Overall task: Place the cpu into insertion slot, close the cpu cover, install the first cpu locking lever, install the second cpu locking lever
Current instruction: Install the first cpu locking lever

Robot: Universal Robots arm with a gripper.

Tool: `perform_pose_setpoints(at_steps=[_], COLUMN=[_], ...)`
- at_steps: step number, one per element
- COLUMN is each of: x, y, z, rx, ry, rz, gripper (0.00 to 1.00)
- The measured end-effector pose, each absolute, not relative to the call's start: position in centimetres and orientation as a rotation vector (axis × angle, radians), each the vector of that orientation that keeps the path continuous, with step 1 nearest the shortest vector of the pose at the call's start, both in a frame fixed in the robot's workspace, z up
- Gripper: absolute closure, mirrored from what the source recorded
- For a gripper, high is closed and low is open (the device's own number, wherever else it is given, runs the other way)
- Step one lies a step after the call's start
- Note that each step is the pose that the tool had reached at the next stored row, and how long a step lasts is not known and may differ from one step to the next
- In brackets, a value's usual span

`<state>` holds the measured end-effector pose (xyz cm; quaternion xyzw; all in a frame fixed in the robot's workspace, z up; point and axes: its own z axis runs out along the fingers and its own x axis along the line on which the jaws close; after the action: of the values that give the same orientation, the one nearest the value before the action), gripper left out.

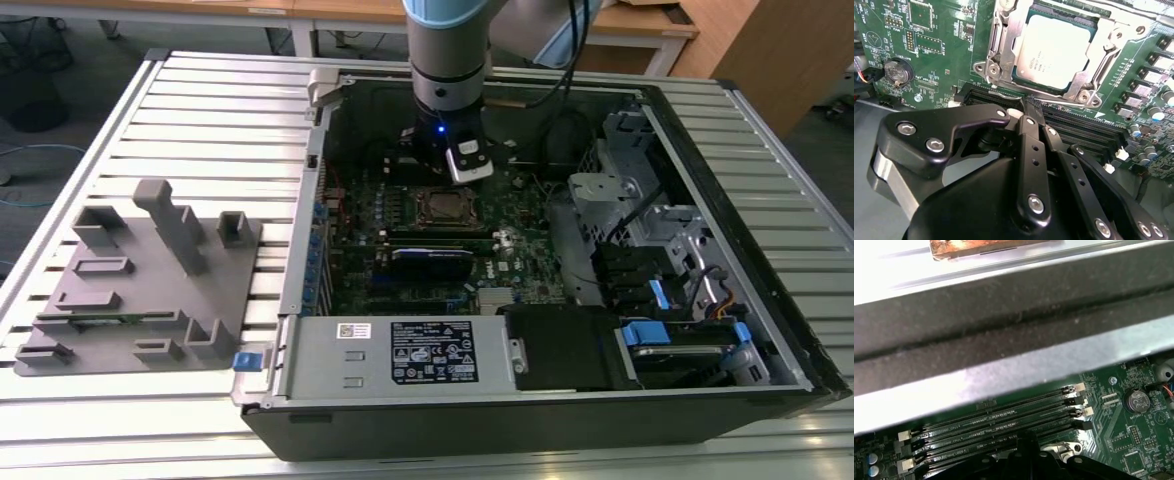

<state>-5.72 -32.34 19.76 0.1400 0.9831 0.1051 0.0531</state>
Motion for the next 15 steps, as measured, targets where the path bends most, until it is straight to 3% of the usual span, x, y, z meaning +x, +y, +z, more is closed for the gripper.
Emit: perform_pose_setpoints(at_steps=[15], x=[-5.55], y=[-31.48], z=[19.56], rx=[0.422], ry=[2.99], rz=[0.254], gripper=[0.89])
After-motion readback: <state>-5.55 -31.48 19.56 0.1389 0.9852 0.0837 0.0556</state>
